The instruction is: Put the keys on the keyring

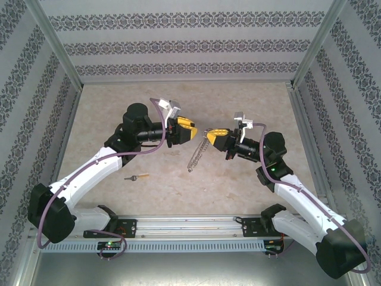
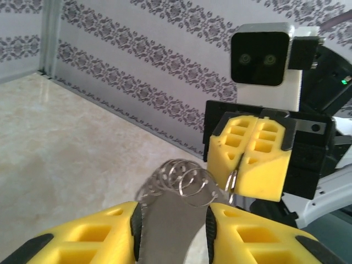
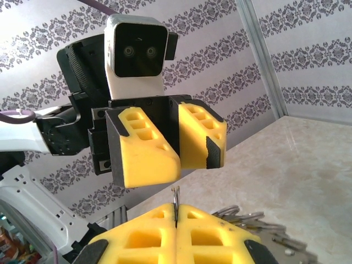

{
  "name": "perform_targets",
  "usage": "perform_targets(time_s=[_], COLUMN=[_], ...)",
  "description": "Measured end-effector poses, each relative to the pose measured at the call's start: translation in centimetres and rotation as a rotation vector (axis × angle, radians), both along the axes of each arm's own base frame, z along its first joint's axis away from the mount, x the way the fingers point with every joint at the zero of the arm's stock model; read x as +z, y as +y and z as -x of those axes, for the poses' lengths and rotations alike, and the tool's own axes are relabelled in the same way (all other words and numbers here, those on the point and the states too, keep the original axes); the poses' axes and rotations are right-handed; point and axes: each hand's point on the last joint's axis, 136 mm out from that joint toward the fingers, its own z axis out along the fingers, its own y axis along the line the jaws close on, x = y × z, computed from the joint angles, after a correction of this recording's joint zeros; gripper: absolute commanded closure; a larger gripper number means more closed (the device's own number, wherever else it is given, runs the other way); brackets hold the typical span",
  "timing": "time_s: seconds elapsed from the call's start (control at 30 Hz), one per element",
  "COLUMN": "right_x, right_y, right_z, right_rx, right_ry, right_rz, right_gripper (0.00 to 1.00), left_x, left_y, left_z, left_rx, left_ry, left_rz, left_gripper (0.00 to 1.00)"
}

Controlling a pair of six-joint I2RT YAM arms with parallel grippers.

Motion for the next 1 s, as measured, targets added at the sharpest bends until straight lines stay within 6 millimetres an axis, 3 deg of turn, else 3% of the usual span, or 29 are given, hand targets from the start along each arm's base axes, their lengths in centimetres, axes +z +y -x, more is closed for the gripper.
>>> perform_targets(time_s=[0.2,1.0], right_x=[0.4,0.5], right_y=[0.2,0.8], right_z=[-0.3,-0.7], right_rx=[0.002,0.015], right_ry=[-0.004,0.003], right_rz=[-0.002,0.002], right_gripper=[1.0,1.0], left_x=[1.6,1.3], left_y=[-0.6,-1.7], left_z=[1.1,2.3], left_rx=[-0.084,-0.191], left_ry=[-0.011,0.02], left_rz=[0.065,0.089], left_gripper=[0.66,0.71])
